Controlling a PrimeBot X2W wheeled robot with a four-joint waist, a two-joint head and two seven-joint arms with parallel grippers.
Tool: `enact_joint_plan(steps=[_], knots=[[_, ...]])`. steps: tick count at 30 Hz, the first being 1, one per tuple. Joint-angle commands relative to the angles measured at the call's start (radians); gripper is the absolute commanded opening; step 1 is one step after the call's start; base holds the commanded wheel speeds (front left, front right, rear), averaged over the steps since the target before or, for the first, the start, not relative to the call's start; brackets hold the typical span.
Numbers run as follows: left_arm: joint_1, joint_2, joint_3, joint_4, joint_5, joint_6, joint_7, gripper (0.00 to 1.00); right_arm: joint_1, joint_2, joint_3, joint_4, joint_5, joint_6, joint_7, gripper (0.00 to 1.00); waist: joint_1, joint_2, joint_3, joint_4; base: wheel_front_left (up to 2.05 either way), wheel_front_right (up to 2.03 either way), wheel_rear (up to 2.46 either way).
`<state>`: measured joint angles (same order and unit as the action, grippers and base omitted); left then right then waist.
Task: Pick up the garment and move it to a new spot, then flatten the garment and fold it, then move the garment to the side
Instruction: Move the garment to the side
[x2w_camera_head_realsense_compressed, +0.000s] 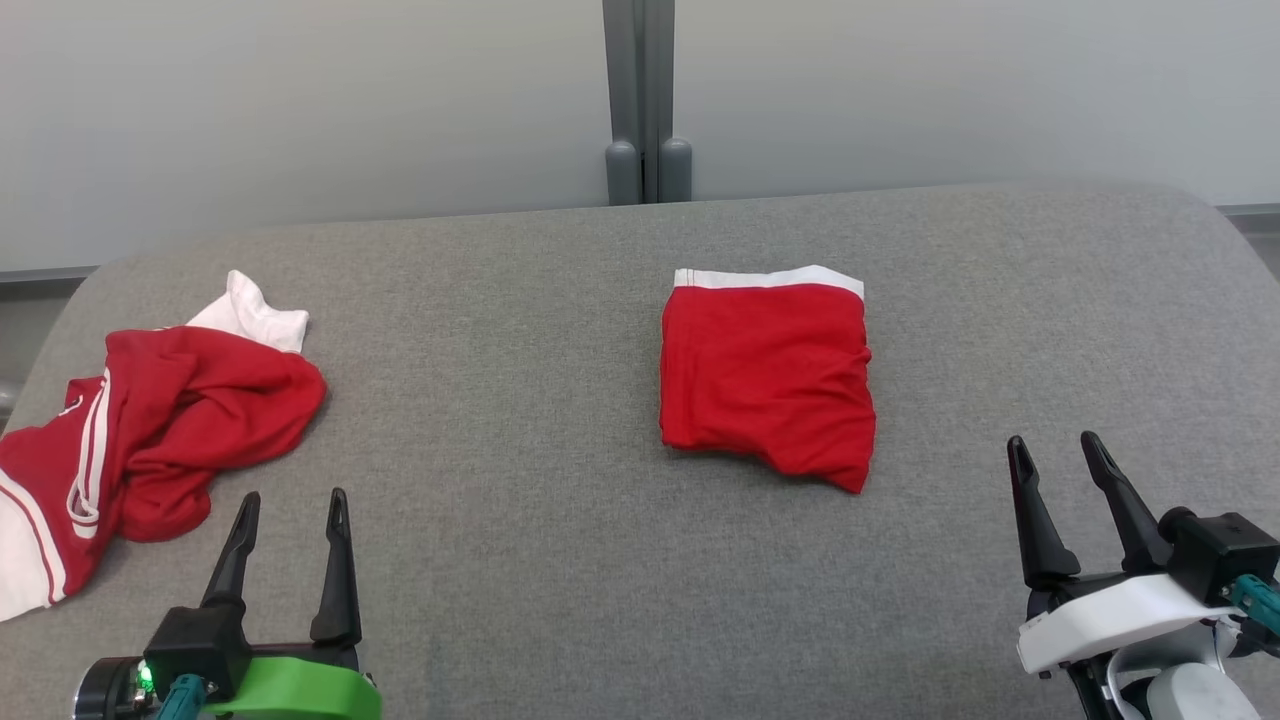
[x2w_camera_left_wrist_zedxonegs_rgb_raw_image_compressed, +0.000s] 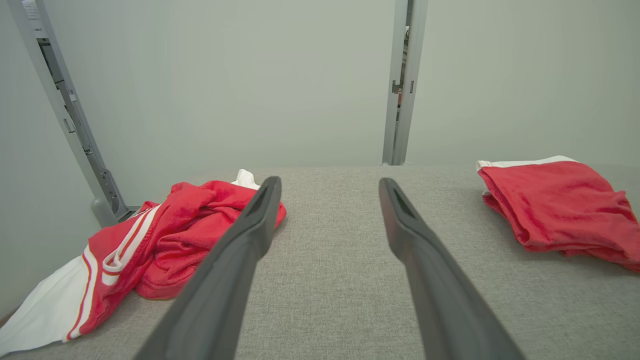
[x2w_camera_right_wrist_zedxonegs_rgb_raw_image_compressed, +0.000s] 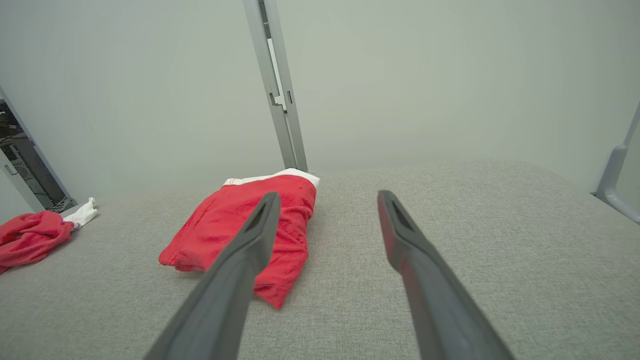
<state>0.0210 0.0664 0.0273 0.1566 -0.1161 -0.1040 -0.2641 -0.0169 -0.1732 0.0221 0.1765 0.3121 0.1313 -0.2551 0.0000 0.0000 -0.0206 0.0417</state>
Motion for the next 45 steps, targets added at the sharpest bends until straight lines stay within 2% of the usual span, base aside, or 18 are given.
enact_joint_plan(steps=[1,19,45], knots=[[0.017,0.007,0.000,-0.001,0.004,0.006,0.000,1.00,0.015,0.003,-0.007,-0.013,-0.009,-0.001,0.009,1.00,0.0000,0.0000,-0.003,0.002,0.00,0.00,0.00],[0.023,0.024,-0.019,-0.064,-0.008,0.024,0.077,1.00,0.048,0.036,-0.035,-0.115,-0.036,-0.001,0.097,1.00,0.0000,0.0000,-0.001,0.023,0.00,0.00,0.00],[0.032,0.038,-0.036,-0.089,-0.030,0.047,0.100,1.00,0.055,0.044,-0.048,-0.119,-0.030,-0.001,0.107,1.00,0.0000,0.0000,0.002,0.036,0.00,0.00,0.00]])
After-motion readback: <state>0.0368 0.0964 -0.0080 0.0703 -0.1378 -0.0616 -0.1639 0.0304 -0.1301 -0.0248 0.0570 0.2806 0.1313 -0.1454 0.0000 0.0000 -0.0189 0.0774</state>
